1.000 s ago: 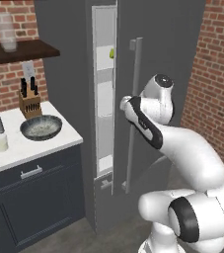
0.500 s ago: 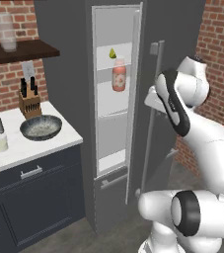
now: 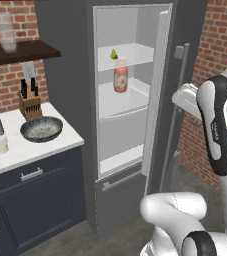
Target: Grab a lemon wedge from the fridge and one ice cube from the ice bowl, and put them in the glass of lemonade.
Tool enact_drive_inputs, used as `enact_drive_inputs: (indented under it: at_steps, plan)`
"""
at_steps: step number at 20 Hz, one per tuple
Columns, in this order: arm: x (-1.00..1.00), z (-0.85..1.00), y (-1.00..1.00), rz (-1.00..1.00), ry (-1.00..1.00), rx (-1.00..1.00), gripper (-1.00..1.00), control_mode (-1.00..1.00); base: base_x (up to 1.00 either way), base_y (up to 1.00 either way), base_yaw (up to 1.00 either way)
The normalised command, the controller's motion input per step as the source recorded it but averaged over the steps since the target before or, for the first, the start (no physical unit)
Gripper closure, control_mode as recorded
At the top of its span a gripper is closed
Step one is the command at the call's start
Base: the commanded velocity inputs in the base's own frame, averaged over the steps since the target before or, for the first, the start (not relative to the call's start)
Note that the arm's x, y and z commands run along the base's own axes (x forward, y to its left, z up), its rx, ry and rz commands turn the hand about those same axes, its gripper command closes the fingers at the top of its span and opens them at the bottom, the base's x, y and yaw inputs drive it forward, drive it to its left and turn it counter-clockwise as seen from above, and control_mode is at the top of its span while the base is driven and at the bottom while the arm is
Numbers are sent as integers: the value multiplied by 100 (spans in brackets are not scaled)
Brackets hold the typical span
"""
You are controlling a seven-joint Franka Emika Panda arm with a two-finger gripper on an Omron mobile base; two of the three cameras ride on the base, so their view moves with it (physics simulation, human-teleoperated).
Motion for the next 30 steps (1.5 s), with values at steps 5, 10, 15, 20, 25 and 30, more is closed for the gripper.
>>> enact_drive_inputs:
  at_steps: [5, 10, 15, 20, 25, 30]
  plan:
    - [-39, 44, 85, -1, -15, -24, -100, -100, 0, 0, 0]
    - [66, -3, 100, -16, 0, -51, -100, -100, 0, 0, 0]
    - [95, 0, 88, -14, 13, -58, -100, -100, 0, 0, 0]
    - [62, 0, 10, -7, 18, -62, -100, -100, 0, 0, 0]
    - [58, -7, -45, -9, 21, -46, -100, -100, 0, 0, 0]
    - [54, -22, -66, -14, 20, -37, -100, -100, 0, 0, 0]
